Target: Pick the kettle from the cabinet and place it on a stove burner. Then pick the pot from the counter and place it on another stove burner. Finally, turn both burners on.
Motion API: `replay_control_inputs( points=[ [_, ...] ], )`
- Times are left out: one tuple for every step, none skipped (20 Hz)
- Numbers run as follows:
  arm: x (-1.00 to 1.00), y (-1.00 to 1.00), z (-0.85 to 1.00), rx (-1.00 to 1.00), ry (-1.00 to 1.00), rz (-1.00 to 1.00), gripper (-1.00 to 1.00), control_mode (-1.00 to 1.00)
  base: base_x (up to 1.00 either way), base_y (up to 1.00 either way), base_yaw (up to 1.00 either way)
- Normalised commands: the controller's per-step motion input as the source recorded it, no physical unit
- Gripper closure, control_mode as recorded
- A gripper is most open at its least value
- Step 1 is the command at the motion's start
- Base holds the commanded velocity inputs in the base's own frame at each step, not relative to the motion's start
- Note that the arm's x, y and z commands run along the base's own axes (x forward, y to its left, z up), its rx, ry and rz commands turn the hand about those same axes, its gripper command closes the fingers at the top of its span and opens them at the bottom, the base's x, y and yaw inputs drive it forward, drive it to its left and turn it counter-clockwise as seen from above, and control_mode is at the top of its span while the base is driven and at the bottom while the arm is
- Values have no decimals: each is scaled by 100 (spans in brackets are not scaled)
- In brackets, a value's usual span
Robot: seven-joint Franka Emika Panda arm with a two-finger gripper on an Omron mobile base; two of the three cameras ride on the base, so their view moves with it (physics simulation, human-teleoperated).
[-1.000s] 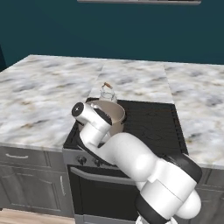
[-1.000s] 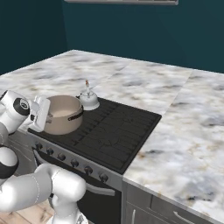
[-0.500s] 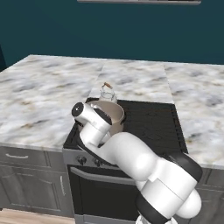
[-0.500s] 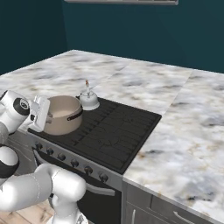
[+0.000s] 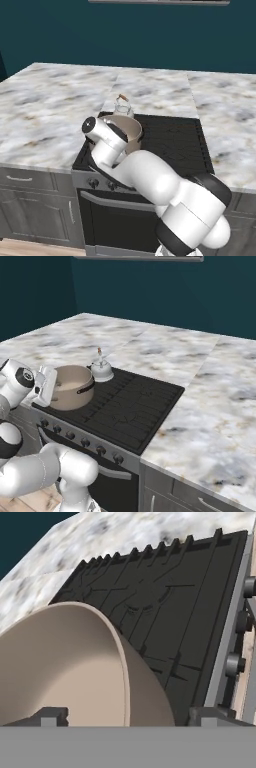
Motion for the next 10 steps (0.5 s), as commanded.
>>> replay_control_inputs(
  points=[
    [-12, 0, 0, 0, 0, 0, -100, -100, 0, 0, 0],
    [-18, 0, 4, 0, 0, 0, -100, -100, 0, 0, 0],
    [-32, 2, 6, 0, -1, -1, -100, -100, 0, 0, 0],
    [-33, 2, 13, 0, -1, -1, -100, -100, 0, 0, 0],
    [-38, 7, 12, 0, 0, -1, -100, -100, 0, 0, 0],
    [-39, 7, 16, 0, 0, -2, -100, -100, 0, 0, 0],
    [-38, 9, 16, 0, 0, -1, -100, -100, 0, 0, 0],
    [-36, 10, 17, 0, 0, -1, -100, -100, 0, 0, 0],
    [-33, 5, 21, 0, -1, -2, -100, -100, 0, 0, 0],
    [-35, 3, 26, 0, -3, -3, -100, -100, 0, 0, 0]
  ],
)
